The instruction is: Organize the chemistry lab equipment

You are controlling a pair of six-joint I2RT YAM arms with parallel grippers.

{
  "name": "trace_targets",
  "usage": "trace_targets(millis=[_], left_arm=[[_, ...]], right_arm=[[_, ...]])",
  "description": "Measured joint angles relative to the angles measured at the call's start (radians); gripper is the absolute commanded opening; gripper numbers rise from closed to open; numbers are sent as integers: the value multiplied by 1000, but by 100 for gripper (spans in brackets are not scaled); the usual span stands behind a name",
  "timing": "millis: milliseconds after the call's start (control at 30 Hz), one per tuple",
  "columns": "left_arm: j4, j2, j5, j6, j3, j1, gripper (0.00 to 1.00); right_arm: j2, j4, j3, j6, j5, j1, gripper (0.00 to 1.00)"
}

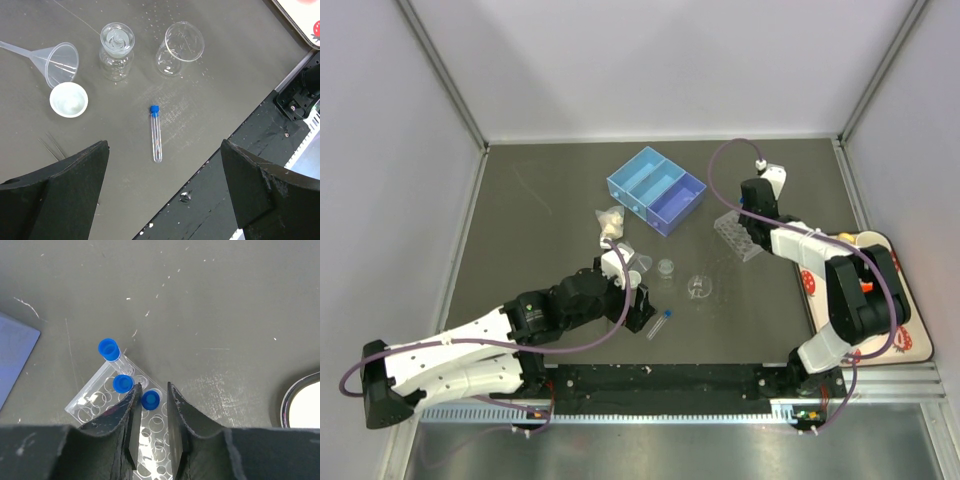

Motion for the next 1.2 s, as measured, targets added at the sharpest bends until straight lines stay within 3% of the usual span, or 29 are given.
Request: trace_targets(millis=[167,467,933,1200], left_arm=[[0,1,0,0,0,0,99],[0,44,0,1,0,0,99],[16,290,13,3,27,-2,95],[31,438,19,-23,29,-39,93]], right_arm=[[0,-1,1,-6,3,2,42],[-27,-39,20,-14,27,31,43],[-418,-220,44,-41,62,129,44],[-560,-315,35,-39,35,188,44]])
